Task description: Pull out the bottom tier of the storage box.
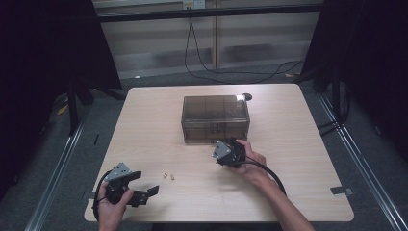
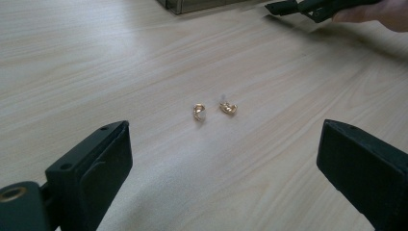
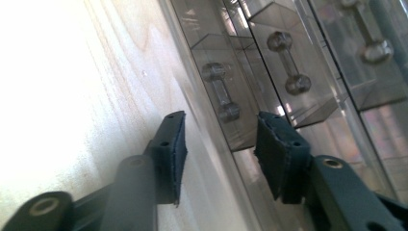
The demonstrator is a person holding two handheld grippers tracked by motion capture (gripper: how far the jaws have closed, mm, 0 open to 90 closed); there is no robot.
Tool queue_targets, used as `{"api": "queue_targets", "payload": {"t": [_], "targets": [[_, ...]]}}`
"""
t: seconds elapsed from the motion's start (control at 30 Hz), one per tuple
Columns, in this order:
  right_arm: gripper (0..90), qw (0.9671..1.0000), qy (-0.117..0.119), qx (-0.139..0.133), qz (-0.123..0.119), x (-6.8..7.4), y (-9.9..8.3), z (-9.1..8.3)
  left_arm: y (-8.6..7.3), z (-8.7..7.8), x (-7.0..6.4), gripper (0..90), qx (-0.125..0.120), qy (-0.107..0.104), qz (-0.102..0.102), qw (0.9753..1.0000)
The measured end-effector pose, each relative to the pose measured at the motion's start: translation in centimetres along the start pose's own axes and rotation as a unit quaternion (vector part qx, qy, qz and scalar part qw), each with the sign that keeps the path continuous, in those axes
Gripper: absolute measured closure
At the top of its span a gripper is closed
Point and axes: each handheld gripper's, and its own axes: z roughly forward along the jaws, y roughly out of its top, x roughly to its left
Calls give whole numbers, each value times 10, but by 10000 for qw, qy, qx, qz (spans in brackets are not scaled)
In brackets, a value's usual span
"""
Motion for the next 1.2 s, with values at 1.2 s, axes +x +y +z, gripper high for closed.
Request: {"api": "queue_targets", "payload": {"t": [1.2], "targets": [[500, 9575, 2585, 60, 1280, -78, -14, -6, 0, 1, -1, 53, 57, -37, 87, 9999]]}}
